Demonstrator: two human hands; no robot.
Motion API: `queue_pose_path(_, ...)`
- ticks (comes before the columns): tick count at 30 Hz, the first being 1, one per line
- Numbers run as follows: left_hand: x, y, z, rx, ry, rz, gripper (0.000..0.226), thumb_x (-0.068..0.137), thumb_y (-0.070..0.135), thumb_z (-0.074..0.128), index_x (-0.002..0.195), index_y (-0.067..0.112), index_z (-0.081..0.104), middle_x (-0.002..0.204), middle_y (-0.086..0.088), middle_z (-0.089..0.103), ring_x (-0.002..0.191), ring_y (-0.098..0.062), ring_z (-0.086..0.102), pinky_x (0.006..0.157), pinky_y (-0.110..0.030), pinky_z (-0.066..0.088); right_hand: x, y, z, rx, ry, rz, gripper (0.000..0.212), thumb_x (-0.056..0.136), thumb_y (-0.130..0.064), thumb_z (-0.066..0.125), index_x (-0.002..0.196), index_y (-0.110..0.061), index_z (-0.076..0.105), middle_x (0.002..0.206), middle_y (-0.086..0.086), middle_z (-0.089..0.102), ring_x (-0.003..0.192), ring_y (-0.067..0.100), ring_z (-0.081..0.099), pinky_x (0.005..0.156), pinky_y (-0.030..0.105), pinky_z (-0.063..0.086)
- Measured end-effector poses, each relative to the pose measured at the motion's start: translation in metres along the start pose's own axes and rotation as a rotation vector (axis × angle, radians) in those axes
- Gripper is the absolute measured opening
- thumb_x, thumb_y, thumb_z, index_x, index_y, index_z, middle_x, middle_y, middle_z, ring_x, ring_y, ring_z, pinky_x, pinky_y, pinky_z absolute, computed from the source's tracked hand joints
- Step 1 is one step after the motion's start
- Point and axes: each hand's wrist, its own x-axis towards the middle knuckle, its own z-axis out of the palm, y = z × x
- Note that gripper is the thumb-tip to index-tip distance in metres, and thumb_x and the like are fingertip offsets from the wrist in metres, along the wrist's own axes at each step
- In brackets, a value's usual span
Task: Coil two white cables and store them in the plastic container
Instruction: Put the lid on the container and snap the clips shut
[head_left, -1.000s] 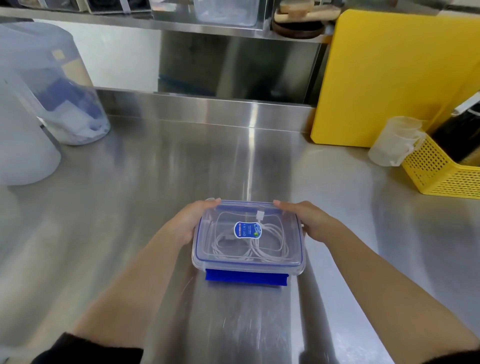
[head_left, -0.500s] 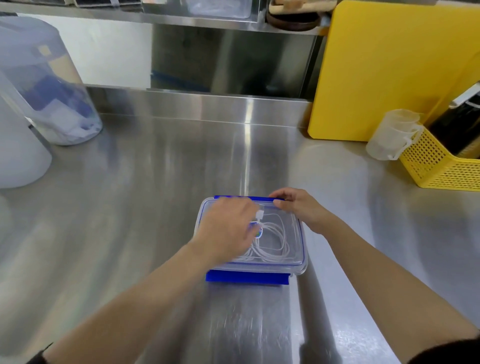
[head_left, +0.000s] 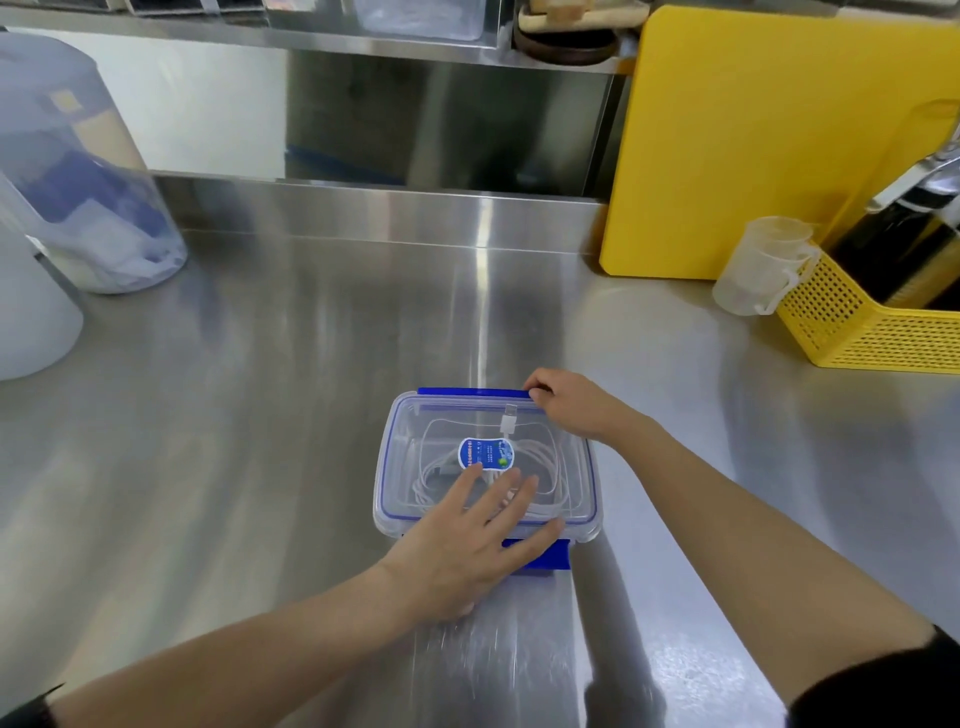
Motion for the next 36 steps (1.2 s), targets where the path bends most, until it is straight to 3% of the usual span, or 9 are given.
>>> queue_pose_path(5, -0.002, 0.001, -0.008, -0.005, 0.023, -0.001, 0.058, 0.079, 0.037, 0.048, 0.134, 0.022, 0.041, 0.133, -0.015, 0.059, 0.120, -0.033, 0.057, 0.094, -0.051, 0.047, 0.006, -0.008, 0.003, -0.117, -0.054, -0.047, 0.035, 0.093, -0.043, 0.045, 0.106, -0.013, 0.058, 0.106, 0.008, 0.062, 0.091, 0.020, 0.056, 0.079, 0.034, 0.047)
queue_pose_path(10, 0.012, -0.008, -0.007, -0.024, 0.078, 0.050, 0.041, 0.084, 0.043, 0.049, 0.121, 0.024, 0.051, 0.116, -0.010, 0.067, 0.102, -0.028, 0.065, 0.081, -0.041, 0.054, 0.008, -0.021, 0.013, -0.226, -0.048, -0.076, 0.041, 0.091, -0.049, 0.043, 0.106, -0.013, 0.055, 0.103, 0.007, 0.062, 0.089, 0.022, 0.058, 0.082, 0.040, 0.049)
queue_pose_path(13, 0.019, -0.019, -0.008, -0.047, 0.091, 0.093, 0.042, 0.087, 0.048, 0.042, 0.122, 0.027, 0.052, 0.110, -0.005, 0.066, 0.094, -0.024, 0.063, 0.083, -0.037, 0.052, 0.008, -0.026, 0.018, -0.255, -0.047, -0.138, 0.036, 0.092, -0.048, 0.042, 0.113, -0.020, 0.053, 0.109, 0.003, 0.064, 0.092, 0.021, 0.059, 0.084, 0.041, 0.050)
queue_pose_path(17, 0.023, -0.025, -0.004, -0.071, 0.073, 0.129, 0.043, 0.092, 0.049, 0.036, 0.135, 0.041, 0.040, 0.133, -0.007, 0.056, 0.129, -0.032, 0.047, 0.106, -0.057, 0.034, 0.006, -0.025, 0.023, -0.296, 0.015, -0.152, 0.038, 0.092, -0.052, 0.035, 0.114, -0.024, 0.051, 0.110, -0.001, 0.064, 0.092, 0.020, 0.060, 0.085, 0.039, 0.047)
queue_pose_path(21, 0.025, -0.026, -0.002, -0.047, 0.079, 0.180, 0.042, 0.094, 0.044, 0.036, 0.136, 0.043, 0.036, 0.138, -0.007, 0.054, 0.131, -0.037, 0.044, 0.097, -0.065, 0.039, 0.009, -0.025, 0.028, -0.283, 0.048, -0.124, 0.034, 0.092, -0.052, 0.035, 0.103, -0.024, 0.051, 0.103, 0.000, 0.067, 0.086, 0.022, 0.061, 0.081, 0.038, 0.048)
queue_pose_path(25, 0.025, -0.025, 0.000, -0.058, 0.090, 0.202, 0.042, 0.097, 0.040, 0.035, 0.138, 0.044, 0.033, 0.142, -0.010, 0.049, 0.133, -0.040, 0.040, 0.098, -0.065, 0.038, 0.009, -0.025, 0.029, -0.275, 0.082, -0.129, 0.033, 0.093, -0.048, 0.038, 0.103, -0.020, 0.053, 0.104, 0.003, 0.068, 0.086, 0.023, 0.061, 0.079, 0.035, 0.044)
queue_pose_path(31, 0.027, -0.025, 0.004, -0.062, 0.059, 0.210, 0.046, 0.095, 0.027, 0.033, 0.140, 0.038, 0.034, 0.145, -0.012, 0.046, 0.136, -0.043, 0.034, 0.100, -0.067, 0.034, 0.006, -0.030, 0.029, -0.269, 0.122, -0.141, 0.031, 0.095, -0.040, 0.042, 0.099, -0.013, 0.055, 0.100, 0.007, 0.067, 0.077, 0.020, 0.052, 0.065, 0.031, 0.040)
queue_pose_path(36, 0.025, -0.024, 0.003, -0.076, 0.070, 0.200, 0.047, 0.094, 0.025, 0.035, 0.140, 0.038, 0.034, 0.145, -0.012, 0.046, 0.137, -0.042, 0.033, 0.101, -0.066, 0.033, 0.004, -0.032, 0.028, -0.276, 0.118, -0.149, 0.030, 0.095, -0.039, 0.041, 0.100, -0.012, 0.054, 0.102, 0.008, 0.067, 0.076, 0.019, 0.052, 0.067, 0.030, 0.043)
